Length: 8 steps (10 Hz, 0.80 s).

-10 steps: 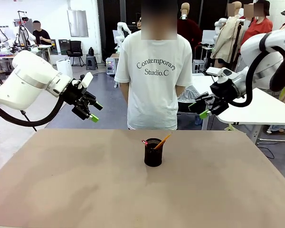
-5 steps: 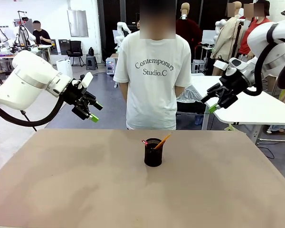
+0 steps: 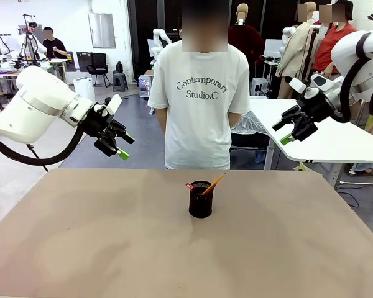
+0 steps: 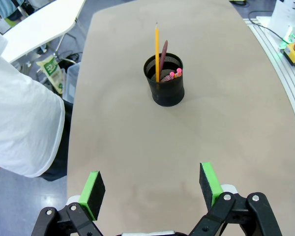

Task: Place the pens into the pen holder.
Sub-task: Pick up a writing instrument from the table and place it into the Pen holder.

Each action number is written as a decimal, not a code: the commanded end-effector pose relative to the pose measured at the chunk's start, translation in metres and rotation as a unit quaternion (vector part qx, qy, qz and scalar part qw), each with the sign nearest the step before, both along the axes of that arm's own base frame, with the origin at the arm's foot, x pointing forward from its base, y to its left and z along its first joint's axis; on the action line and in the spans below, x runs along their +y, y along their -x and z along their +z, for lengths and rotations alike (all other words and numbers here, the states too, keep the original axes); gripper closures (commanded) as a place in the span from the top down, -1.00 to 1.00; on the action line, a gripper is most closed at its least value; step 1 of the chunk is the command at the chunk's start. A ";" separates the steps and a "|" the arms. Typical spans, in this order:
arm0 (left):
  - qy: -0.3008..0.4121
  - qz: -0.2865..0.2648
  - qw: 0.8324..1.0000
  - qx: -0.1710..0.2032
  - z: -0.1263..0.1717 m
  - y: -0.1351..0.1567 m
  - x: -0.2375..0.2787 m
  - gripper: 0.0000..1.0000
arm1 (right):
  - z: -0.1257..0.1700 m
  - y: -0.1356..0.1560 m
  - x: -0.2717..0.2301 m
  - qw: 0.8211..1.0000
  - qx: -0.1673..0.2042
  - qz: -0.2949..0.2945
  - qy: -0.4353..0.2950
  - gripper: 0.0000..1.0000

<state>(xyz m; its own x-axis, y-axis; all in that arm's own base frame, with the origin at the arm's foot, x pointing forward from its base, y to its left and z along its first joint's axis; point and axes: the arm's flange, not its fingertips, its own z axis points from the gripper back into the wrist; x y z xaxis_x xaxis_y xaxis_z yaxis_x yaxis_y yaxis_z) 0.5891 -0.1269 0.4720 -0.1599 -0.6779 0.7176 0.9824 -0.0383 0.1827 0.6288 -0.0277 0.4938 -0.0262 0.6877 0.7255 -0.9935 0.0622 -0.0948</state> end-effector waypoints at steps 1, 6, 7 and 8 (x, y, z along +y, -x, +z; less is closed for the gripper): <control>-0.004 0.000 1.000 -0.002 0.001 0.001 0.000 1.00 | -0.005 0.014 -0.003 1.000 -0.009 0.000 -0.011 1.00; -0.004 0.000 1.000 -0.002 0.001 0.001 0.000 1.00 | -0.005 0.005 -0.006 1.000 0.003 -0.002 -0.001 1.00; -0.004 0.000 1.000 -0.002 0.001 0.001 0.000 1.00 | -0.005 0.005 -0.006 1.000 0.003 -0.002 -0.001 1.00; -0.004 0.000 1.000 -0.002 0.001 0.001 0.000 1.00 | -0.005 0.005 -0.006 1.000 0.003 -0.002 -0.001 1.00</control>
<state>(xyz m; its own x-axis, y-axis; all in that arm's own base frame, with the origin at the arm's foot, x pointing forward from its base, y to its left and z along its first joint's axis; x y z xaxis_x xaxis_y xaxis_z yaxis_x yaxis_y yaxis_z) 0.5891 -0.1269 0.4720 -0.1599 -0.6779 0.7176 0.9824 -0.0383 0.1827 0.6220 -0.0350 0.4874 -0.0145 0.6836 0.7297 -0.9947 0.0648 -0.0804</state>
